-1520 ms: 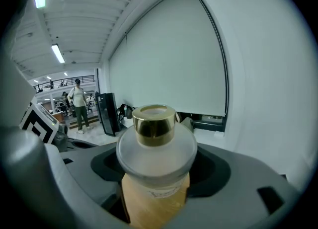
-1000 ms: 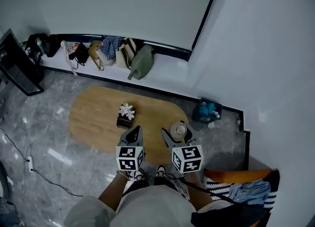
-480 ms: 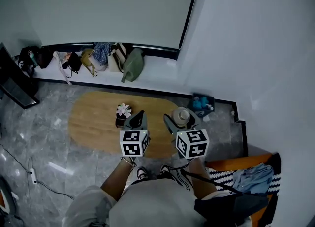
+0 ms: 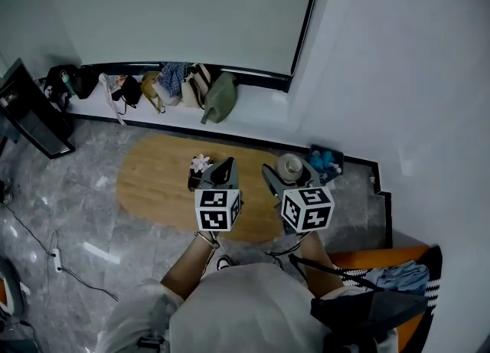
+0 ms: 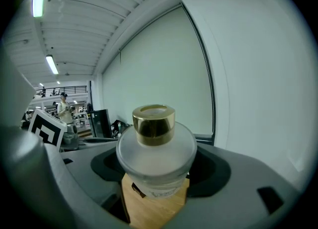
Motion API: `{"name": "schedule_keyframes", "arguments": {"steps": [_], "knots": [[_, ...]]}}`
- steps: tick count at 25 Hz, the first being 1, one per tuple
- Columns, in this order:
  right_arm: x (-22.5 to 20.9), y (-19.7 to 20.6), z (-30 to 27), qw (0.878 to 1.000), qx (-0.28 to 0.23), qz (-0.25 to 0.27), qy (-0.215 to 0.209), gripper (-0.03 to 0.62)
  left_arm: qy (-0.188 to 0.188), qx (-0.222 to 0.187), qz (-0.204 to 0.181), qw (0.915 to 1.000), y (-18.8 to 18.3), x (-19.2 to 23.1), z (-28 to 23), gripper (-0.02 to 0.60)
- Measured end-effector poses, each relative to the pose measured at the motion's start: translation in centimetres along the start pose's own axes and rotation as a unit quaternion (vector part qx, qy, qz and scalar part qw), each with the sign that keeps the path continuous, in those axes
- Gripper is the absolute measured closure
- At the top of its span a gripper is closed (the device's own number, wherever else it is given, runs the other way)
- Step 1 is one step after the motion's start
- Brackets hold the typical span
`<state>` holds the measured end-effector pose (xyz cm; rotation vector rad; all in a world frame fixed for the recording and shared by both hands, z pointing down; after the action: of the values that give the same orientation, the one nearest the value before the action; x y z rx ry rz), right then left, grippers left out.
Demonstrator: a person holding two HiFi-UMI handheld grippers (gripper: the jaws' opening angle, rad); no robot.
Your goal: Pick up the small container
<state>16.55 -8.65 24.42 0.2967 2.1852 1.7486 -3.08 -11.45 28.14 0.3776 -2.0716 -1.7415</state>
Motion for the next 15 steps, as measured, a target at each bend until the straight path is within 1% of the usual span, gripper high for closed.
{"name": "schedule_keyframes", "arguments": {"steps": [5,15], "knots": [[-0.5,-0.2,0.0,1.000,-0.004,0.002,-0.014,0.253,-0.004,0.000,0.001,1.0000,0.2,-0.6,0.0,0.574],[-0.8,-0.3,0.6,0.999,-0.003,0.022,-0.023,0.253,-0.016,-0.006,0.001,0.9999,0.1,-1.6,0.2,0.574]]}}
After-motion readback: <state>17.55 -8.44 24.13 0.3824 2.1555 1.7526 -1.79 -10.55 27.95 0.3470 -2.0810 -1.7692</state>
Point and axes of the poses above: the fingertips, and each gripper's own axes: z backward along the fingers, x to its left, y out of its underside, the point moved 10 cm from there along z, backward along the fingers, and after that the axes turned 6 degrees about -x, right-handed, at the moved point
